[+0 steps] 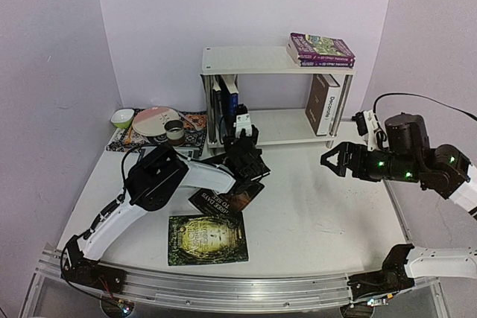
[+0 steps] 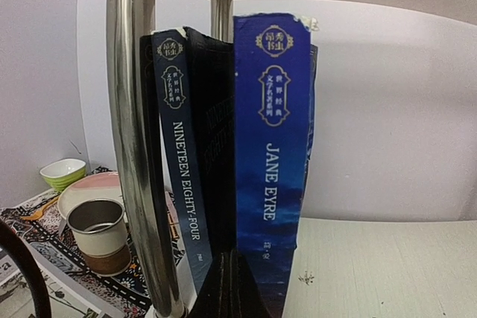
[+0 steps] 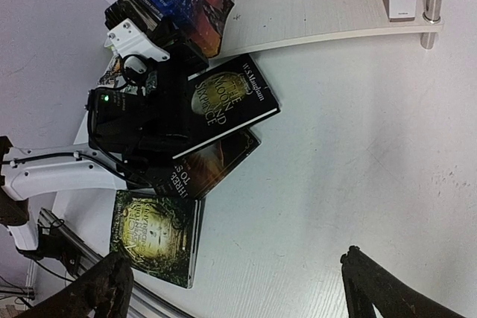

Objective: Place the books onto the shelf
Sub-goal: Place the book on the shelf.

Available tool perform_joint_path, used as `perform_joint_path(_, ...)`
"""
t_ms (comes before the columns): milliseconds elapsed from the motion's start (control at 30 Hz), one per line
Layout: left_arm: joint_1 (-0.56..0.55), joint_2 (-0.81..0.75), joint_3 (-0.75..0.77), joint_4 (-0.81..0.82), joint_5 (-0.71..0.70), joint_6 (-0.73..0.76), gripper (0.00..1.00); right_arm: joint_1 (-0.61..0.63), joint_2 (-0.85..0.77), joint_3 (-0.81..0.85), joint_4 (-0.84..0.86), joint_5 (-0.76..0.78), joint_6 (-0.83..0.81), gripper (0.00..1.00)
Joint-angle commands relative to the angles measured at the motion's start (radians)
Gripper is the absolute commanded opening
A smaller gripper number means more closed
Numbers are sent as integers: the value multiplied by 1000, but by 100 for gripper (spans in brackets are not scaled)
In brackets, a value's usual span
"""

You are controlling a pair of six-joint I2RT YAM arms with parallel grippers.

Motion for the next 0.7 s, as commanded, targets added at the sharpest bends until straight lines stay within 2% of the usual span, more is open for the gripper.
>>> perform_joint_path(0,-20,-46,-25,26,-25,-28,0,0,2,7,35,-4,-6,98)
perform_joint_path(333,-53,-54,-86,-16,78,-25,0,1,-11,0,36,-9,1,98)
perform_joint_path(433,-51,-99,-142,-149,136,-129,0,1,-15,-2,35,-8,2,98)
perform_joint_path(533,-37,-164,-200,-308,177,-309,0,0,-21,-4,35,-6,3,98)
perform_joint_path(667,-33,-154,-172,-331,145,-300,0,1,-23,-4,36,-6,3,98)
